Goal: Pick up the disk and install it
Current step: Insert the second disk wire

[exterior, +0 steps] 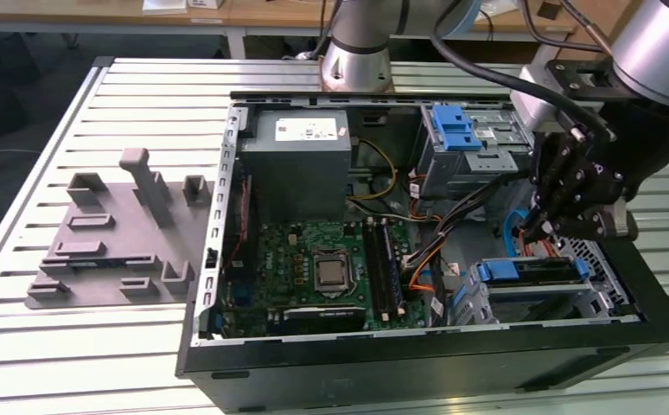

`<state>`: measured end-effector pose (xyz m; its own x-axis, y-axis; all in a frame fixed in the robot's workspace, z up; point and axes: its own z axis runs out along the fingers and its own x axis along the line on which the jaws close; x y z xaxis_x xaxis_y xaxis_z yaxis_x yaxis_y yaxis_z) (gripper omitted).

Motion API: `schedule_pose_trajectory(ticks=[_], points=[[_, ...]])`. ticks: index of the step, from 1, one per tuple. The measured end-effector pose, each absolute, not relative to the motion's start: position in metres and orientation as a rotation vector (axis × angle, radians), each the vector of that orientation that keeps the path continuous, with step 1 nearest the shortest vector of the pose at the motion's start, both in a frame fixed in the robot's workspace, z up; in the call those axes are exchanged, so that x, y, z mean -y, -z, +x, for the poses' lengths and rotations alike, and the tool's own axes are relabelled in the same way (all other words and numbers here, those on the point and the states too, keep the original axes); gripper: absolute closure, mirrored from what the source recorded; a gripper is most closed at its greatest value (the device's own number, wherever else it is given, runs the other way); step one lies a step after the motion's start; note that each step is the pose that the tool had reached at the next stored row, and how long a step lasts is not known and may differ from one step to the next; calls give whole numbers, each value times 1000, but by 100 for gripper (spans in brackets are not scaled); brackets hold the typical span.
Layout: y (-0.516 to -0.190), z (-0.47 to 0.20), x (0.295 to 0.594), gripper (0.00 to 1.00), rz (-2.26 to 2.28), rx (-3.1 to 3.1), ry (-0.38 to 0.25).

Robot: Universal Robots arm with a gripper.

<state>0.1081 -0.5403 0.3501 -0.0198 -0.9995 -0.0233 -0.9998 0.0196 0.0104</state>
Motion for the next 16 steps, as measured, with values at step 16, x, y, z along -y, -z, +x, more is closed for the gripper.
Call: schedule_pose_trajectory(ticks=[16], points=[[-341, 101, 553, 84, -2213, -2199, -21]])
